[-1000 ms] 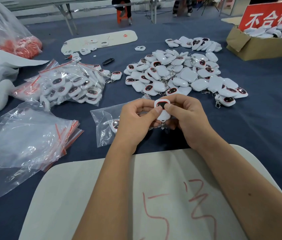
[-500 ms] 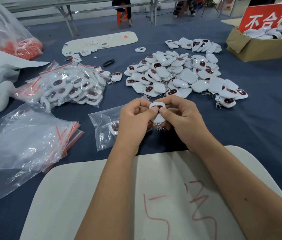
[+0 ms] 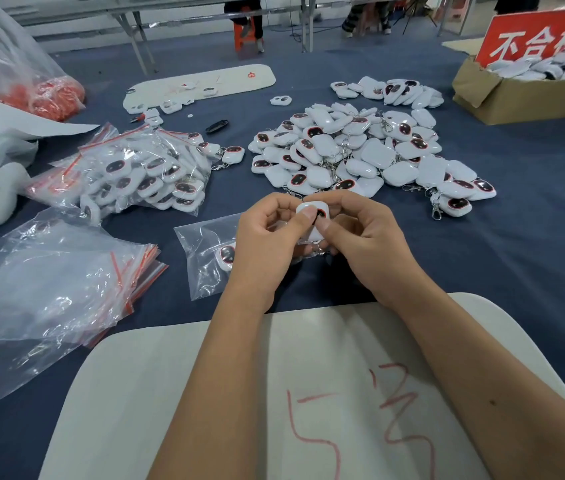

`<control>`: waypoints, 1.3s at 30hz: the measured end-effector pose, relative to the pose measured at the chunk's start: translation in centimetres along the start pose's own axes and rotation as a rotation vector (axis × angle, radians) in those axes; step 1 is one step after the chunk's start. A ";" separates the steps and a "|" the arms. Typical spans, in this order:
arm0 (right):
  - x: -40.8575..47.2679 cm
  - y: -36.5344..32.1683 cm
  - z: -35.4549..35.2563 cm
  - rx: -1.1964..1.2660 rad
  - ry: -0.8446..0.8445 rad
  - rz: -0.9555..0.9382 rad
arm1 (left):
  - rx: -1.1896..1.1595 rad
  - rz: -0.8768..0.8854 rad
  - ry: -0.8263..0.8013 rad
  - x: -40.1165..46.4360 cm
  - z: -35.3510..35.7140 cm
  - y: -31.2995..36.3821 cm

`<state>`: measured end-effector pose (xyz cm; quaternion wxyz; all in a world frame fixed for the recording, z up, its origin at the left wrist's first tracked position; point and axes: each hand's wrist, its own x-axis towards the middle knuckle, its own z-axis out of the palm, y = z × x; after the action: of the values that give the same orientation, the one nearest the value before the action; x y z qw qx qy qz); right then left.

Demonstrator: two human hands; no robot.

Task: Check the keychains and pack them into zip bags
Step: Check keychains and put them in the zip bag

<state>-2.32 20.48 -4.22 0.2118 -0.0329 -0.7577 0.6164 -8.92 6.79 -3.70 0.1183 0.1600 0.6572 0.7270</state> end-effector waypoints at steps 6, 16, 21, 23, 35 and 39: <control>0.0 0.1 0.1 -0.021 -0.069 -0.004 | 0.080 0.023 0.080 0.0 0.2 0.0; 0.1 0.4 -0.1 0.017 -0.014 0.032 | 0.054 -0.036 0.036 0.0 0.2 0.1; 0.3 0.6 -0.1 0.035 0.001 0.058 | -0.030 -0.079 0.097 0.0 0.7 0.5; 0.3 0.6 -0.1 0.056 0.027 0.066 | 0.012 -0.057 0.142 0.0 0.8 0.3; 0.8 0.7 -0.5 0.229 0.182 0.187 | 0.619 0.050 0.474 -0.1 0.5 -0.8; 0.7 0.7 -0.3 0.251 0.172 0.167 | 0.753 0.038 0.448 -0.2 0.6 -0.6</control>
<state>-3.00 21.18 -4.66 0.2263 -0.1214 -0.6486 0.7165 -8.58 7.31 -4.24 -0.1072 0.0425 0.8828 0.4554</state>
